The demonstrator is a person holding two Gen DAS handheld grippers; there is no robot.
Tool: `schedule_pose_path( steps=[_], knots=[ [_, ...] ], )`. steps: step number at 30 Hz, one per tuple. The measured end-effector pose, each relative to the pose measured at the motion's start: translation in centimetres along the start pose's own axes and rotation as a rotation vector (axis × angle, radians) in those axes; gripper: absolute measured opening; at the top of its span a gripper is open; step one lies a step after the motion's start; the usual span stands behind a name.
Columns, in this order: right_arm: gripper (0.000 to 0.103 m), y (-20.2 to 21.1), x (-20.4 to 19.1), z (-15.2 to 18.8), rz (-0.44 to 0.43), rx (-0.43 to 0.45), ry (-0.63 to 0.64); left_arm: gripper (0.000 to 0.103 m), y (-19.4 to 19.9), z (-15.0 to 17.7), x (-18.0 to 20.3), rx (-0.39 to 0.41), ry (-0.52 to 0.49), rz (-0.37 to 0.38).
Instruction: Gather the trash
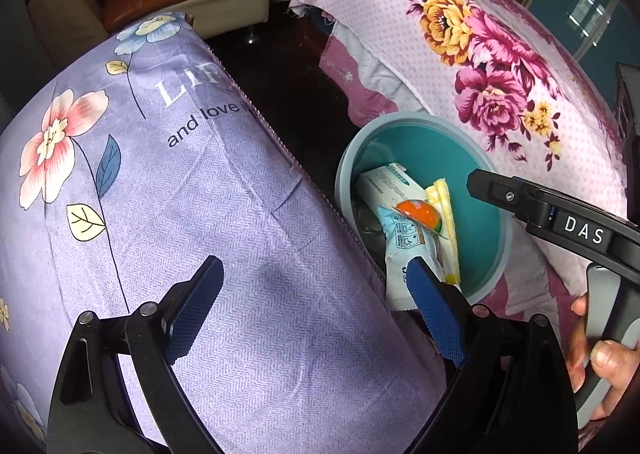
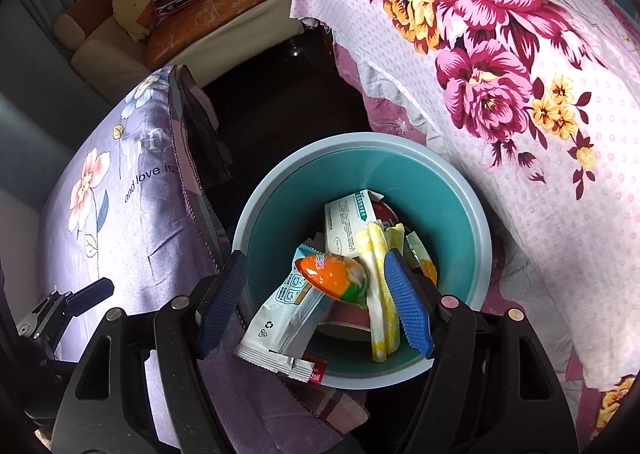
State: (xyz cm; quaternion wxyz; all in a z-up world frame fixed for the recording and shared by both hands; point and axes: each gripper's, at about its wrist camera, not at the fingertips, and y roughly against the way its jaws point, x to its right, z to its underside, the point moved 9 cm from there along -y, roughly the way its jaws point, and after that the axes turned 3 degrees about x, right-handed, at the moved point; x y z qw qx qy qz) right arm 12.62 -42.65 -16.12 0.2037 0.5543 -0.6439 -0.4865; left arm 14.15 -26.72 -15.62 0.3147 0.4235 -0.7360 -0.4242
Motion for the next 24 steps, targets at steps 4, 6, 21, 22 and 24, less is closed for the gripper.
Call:
schedule_pose_path(
  steps=[4,6,21,22,24],
  knots=[
    [0.073,0.2,-0.3,0.1,0.001,-0.005,0.0,0.093,0.1,0.2,-0.3,-0.005,0.004,-0.001],
    [0.076,0.3,-0.4,0.3,0.0,-0.007,-0.001,0.093,0.2,0.2,-0.4,-0.001,0.004,-0.004],
    [0.089,3.7,-1.4,1.5,0.004,0.025,0.017,0.094,3.5,1.0,-0.1,0.061,-0.022,-0.005],
    [0.089,4.1,-1.5,1.6,0.009,0.031,0.022,0.094,3.8,1.2,-0.2,0.063,-0.021,-0.01],
    [0.089,4.8,-1.7,1.9,0.018,0.04,0.033,0.096,4.3,1.4,-0.3,0.072,-0.017,-0.02]
  ],
)
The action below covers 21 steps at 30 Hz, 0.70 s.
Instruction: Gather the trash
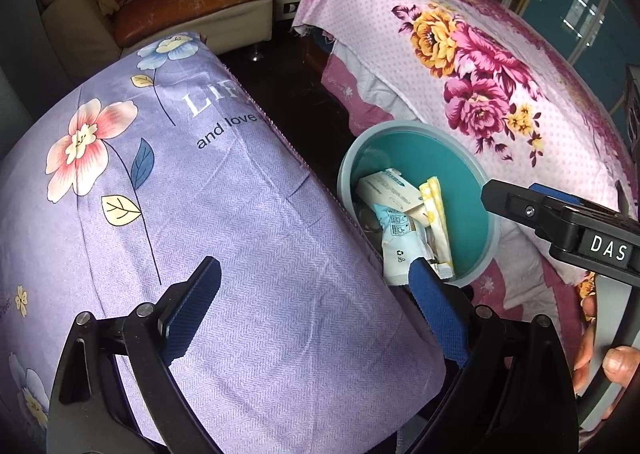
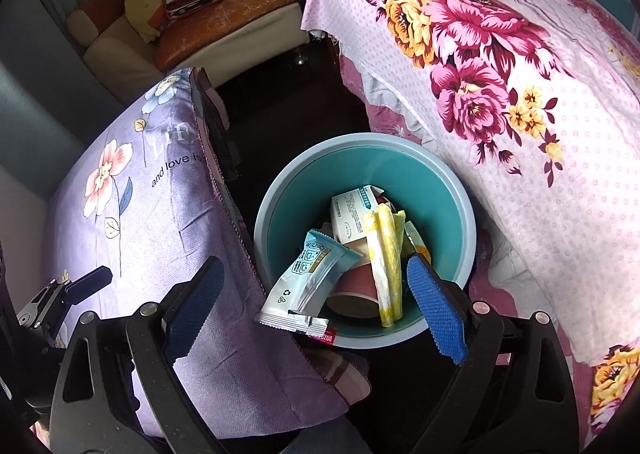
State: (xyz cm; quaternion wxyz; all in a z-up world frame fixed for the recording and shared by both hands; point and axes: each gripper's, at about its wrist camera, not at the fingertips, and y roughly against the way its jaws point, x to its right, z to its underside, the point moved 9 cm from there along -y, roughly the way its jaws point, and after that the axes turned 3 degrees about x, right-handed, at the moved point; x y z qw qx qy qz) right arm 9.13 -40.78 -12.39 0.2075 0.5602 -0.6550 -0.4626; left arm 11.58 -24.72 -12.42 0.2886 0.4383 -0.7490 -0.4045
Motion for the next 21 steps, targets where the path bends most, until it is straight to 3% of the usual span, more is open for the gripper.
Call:
schedule_pose_path(
  steps=[9,21],
  knots=[
    [0.095,3.1,-1.7,1.7,0.01,0.031,0.083,0.099,3.0,1.3,-1.2,0.029,0.027,-0.033],
    [0.096,6.8,-2.7,4.2,0.06,0.062,0.17,0.099,5.4,3.7,-2.7,0.032,0.076,-0.054]
  ],
)
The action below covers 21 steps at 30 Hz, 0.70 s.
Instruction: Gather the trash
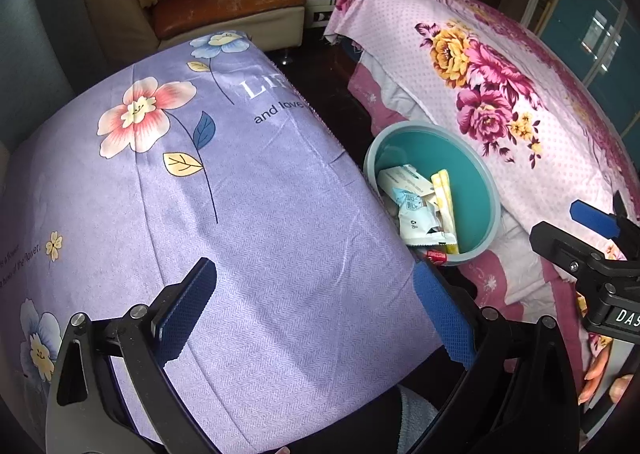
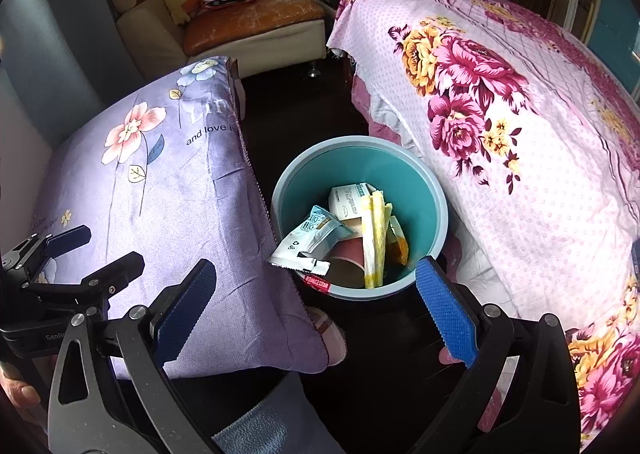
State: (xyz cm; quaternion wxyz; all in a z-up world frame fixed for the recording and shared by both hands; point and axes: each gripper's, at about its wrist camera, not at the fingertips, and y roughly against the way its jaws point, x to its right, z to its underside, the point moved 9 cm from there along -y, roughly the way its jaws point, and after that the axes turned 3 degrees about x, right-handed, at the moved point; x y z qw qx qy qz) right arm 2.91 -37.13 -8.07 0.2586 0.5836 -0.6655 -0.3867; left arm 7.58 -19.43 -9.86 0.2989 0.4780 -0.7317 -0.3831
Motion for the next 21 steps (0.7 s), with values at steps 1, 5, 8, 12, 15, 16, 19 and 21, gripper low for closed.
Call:
schedule_pose_path(
  steps=[1,5,8,12,15,16,19,21],
  knots=[
    [0.096,0.2,0.0,0.1,0.001,0.001,0.002,0.099,0.1,0.1,0.0,0.0,0.002,0.0],
    [0.096,0.7,0.1,0.5,0.002,0.006,0.006,0.099,0.6,0.5,-0.2,0.004,0.006,-0.008],
    [0.096,0.8,0.1,0.6,0.002,0.005,0.006,0.099,0.8,0.6,-0.3,0.007,0.004,-0.011],
    [0.096,0.8,0.0,0.7,-0.001,0.003,0.006,0.099,1.0,0.7,-0.6,0.01,0.009,-0.017],
    [0.096,0.6,-0.1,0.7,-0.003,-0.001,0.003,0.099,0.8,0.7,-1.0,0.006,0.018,-0.02],
    [0.096,0.5,-0.2,0.7,-0.004,-0.003,0.002,0.099,0.7,0.7,-1.1,0.004,0.021,-0.021],
    [0.096,0.3,-0.3,0.7,-0.003,-0.008,0.003,0.099,0.4,0.8,-1.3,0.0,0.029,-0.024],
    [0.096,0.1,-0.3,0.7,-0.001,-0.012,0.003,0.099,0.2,0.8,-1.3,-0.002,0.027,-0.024]
  ],
)
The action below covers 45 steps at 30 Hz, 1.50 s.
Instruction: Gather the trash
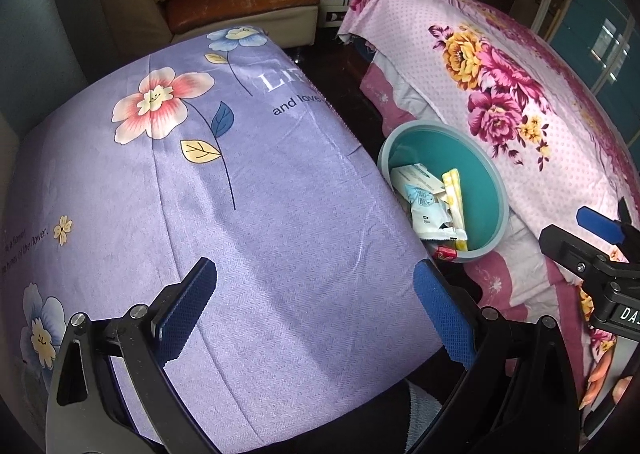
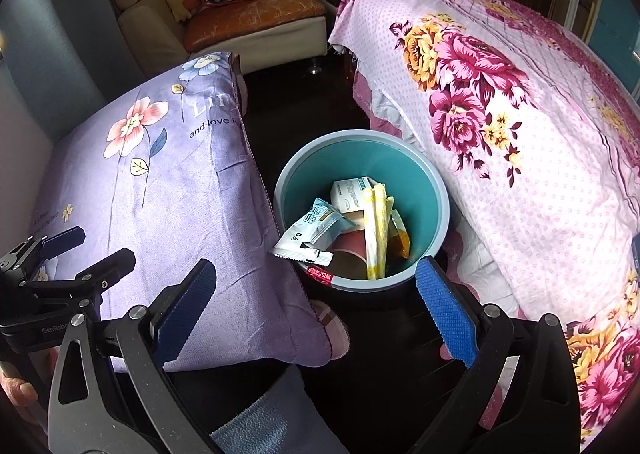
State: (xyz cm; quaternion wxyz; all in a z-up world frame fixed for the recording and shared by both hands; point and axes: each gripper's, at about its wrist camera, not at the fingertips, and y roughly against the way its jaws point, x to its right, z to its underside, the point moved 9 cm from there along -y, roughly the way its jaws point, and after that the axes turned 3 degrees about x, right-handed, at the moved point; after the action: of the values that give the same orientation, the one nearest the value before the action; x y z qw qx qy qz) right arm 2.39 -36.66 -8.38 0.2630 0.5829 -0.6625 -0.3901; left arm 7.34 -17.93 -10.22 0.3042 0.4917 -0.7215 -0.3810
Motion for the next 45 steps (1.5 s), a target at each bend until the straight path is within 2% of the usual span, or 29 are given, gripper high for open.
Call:
schedule_pose_path(
  steps=[15,45],
  knots=[
    [0.096,-2.0,-0.1,0.2,-0.004,-0.041,-0.007,0.099,-1.0,-0.1,-0.4,0.016,-0.018,-0.037],
    [0.096,-4.4,-0.2,1.1,-0.005,-0.086,-0.018,0.099,-2.6,0.6,-1.1,-0.001,-0.015,-0.057]
  ],
)
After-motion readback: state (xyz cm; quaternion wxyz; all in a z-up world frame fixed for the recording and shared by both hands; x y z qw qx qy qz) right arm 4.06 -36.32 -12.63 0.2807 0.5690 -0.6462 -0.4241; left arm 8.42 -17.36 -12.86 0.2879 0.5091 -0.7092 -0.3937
